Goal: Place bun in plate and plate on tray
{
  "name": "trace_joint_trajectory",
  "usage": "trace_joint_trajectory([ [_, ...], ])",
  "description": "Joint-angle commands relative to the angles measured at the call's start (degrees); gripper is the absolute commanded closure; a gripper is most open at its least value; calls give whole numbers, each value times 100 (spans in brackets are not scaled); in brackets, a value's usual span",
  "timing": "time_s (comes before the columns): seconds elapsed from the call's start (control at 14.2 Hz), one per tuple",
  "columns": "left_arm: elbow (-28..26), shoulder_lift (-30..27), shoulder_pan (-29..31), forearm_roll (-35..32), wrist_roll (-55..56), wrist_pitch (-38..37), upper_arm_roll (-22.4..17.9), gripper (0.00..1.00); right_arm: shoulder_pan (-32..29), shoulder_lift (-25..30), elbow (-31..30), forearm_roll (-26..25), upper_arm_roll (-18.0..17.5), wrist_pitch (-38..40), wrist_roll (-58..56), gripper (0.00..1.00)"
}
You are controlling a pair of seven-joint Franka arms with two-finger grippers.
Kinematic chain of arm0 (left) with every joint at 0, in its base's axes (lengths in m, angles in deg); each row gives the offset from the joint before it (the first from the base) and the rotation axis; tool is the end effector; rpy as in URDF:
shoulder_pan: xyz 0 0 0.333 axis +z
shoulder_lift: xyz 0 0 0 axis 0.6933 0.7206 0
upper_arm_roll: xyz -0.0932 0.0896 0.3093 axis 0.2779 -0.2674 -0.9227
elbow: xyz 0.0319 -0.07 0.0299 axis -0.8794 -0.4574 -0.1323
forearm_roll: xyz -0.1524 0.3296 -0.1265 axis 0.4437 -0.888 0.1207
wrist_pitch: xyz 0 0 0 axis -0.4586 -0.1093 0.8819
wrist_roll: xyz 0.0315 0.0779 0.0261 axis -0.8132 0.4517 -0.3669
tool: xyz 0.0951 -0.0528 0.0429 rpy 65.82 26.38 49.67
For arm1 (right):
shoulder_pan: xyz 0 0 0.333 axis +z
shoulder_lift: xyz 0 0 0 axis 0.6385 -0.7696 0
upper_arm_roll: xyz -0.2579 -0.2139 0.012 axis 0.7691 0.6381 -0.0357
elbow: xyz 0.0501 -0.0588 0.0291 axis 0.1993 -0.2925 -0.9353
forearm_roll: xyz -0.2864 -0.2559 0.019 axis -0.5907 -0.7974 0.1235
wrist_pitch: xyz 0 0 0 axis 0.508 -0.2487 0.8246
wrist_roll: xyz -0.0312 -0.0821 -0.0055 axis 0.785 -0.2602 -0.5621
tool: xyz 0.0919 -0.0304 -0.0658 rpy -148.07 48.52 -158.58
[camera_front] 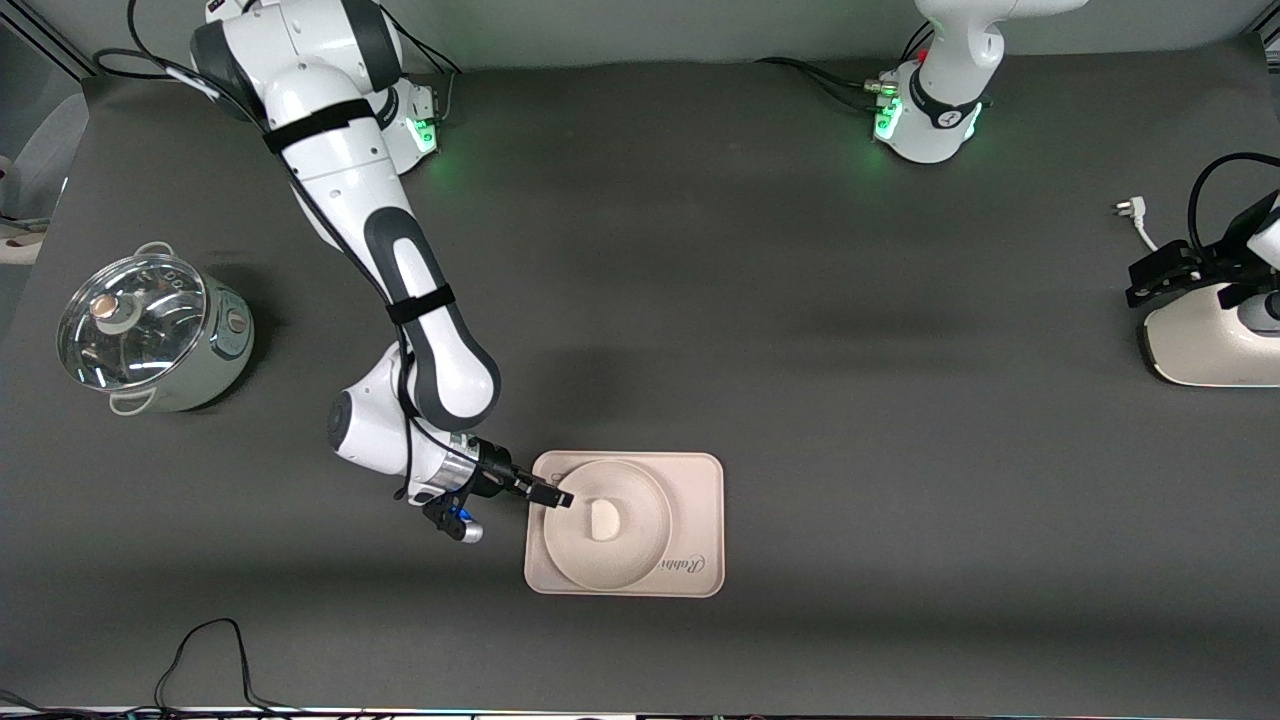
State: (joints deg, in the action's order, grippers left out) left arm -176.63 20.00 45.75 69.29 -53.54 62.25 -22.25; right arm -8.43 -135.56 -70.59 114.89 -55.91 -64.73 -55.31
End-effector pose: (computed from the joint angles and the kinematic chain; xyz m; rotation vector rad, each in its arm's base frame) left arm 0.5371 0.0401 0.5818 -3.1246 0.0701 -0.0013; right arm 0.6849 0.2723 0.2073 -2.4678 0.5776 0.0342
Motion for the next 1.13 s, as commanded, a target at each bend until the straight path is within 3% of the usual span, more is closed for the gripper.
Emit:
trace_joint_trajectory([
  [0.0, -44, -57, 16, -45, 91, 44, 16, 0, -119, 645, -109, -976, 165, 798, 555, 0],
  [0.21, -27, -65, -1, -54, 161, -52, 34, 0, -67, 1295, -214, -2047, 543, 1766, 450, 0],
  [0.42, 305, -13, -71, -89, 136, -464, 60, 0, -93, 1849, -249, -3471, 579, 2442, 415, 0],
  [0.71, 413, 14, -45, -125, 74, -484, 60, 0, -111, 2649, -258, -4879, 650, 3392, 415, 0],
  [0.85, 378, 14, -45, -116, 82, -466, 60, 0, -111, 2992, -302, -5372, 658, 3771, 415, 0],
  [1.06, 369, 22, -45, -116, 91, -518, 60, 0, -102, 3414, -355, -5480, 868, 4193, 345, 0],
])
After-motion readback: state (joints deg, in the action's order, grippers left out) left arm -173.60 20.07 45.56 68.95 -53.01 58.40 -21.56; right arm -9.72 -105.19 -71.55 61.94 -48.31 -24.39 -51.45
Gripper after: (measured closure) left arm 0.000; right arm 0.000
